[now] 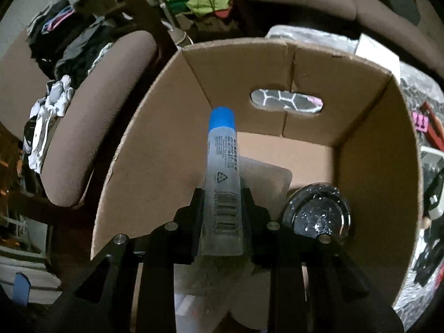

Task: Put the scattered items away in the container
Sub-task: 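Move the right tool over the cardboard box and open it to drop the glue tube, then move both open tools back over the table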

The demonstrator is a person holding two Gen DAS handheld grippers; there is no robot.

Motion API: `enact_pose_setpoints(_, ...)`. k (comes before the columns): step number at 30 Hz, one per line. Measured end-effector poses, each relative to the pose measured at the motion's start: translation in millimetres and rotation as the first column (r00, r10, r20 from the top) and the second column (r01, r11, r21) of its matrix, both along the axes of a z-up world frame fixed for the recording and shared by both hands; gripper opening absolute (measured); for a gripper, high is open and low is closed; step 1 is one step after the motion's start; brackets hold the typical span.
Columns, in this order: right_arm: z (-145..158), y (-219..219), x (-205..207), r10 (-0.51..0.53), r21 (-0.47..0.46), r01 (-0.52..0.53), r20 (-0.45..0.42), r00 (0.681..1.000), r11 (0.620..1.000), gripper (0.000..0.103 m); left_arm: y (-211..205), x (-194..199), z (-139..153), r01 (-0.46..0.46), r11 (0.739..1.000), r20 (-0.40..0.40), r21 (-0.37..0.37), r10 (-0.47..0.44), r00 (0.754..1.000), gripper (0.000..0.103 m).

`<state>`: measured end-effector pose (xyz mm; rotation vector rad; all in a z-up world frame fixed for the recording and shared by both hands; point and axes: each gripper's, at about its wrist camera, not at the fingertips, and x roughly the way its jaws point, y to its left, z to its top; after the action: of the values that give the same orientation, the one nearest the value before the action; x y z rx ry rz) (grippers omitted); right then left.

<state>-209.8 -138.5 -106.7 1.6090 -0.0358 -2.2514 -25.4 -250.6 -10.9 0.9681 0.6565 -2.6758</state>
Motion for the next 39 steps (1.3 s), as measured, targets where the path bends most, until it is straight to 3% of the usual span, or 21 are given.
enact_pose_setpoints(1, -0.7, 0.5, -0.5, -0.002, -0.004, 0.002, 0.005, 1.000, 1.000, 0.031, 1.5, -0.6, -0.4, 0.004, 1.000, 0.001, 0.000, -0.004, 1.000, 0.083)
enact_pose_setpoints(4, 8.8, 7.2, 9.7, 0.006, 0.018, -0.005, -0.053, 0.999, 1.000, 0.065, 4.3, -1.7, -1.1, 0.016, 1.000, 0.006, -0.004, -0.016, 1.000, 0.083)
enact_pose_setpoints(7, 26.0, 19.7, 21.7, 0.028, 0.015, -0.026, -0.116, 0.993, 1.000, 0.066, 4.9, -1.6, -1.1, 0.016, 1.000, 0.007, -0.018, -0.016, 1.000, 0.083)
enact_pose_setpoints(10, 50.9, 49.7, 40.8, 0.020, -0.076, -0.034, -0.182, 0.983, 0.997, 0.066, 4.8, -1.3, -1.2, 0.011, 1.000, 0.012, -0.029, -0.011, 1.000, 0.083)
enact_pose_setpoints(15, 82.2, 107.2, 86.9, 0.008, -0.122, -0.050, -0.325, 0.946, 0.991, 0.066, 19.5, 0.5, 5.0, 0.017, 0.993, -0.005, -0.119, -0.018, 1.000, 0.083)
enact_pose_setpoints(22, 112.9, 185.6, 159.3, 0.021, 0.005, -0.021, -0.520, 0.854, 1.000, 0.067, 61.0, -4.7, 6.3, 0.114, 0.974, -0.009, -0.194, -0.118, 0.993, 0.083)
enact_pose_setpoints(24, 119.5, 208.7, 182.9, 0.018, 0.048, 0.013, -0.578, 0.816, 0.999, 0.077, 78.1, -4.9, 7.0, 0.142, 0.963, -0.015, -0.230, -0.149, 0.989, 0.084)
enact_pose_setpoints(25, 121.3, 217.6, 191.4, 0.007, 0.049, 0.027, -0.600, 0.800, 0.998, 0.083, 85.8, -4.6, 7.2, 0.156, 0.957, -0.018, -0.245, -0.165, 0.986, 0.084)
enact_pose_setpoints(30, 125.2, 267.8, 229.2, -0.090, 0.006, 0.127, -0.666, 0.740, 0.992, 0.083, 120.7, 1.7, 9.7, 0.236, 0.937, -0.050, -0.258, -0.257, 0.965, 0.083)
enact_pose_setpoints(32, 124.0, 286.1, 239.3, -0.136, -0.021, 0.163, -0.662, 0.737, 0.986, 0.083, 139.8, 6.5, 9.3, 0.278, 0.921, -0.060, -0.273, -0.305, 0.950, 0.083)
enact_pose_setpoints(34, 122.7, 302.0, 245.3, -0.156, -0.026, 0.181, -0.638, 0.754, 0.983, 0.083, 157.4, 10.7, 9.4, 0.310, 0.907, -0.059, -0.286, -0.339, 0.939, 0.083)
enact_pose_setpoints(39, 118.7, 323.0, 258.4, -0.127, 0.015, 0.176, -0.627, 0.769, 0.984, 0.083, 197.7, 20.7, 2.2, 0.374, 0.869, -0.056, -0.324, -0.412, 0.909, 0.084)
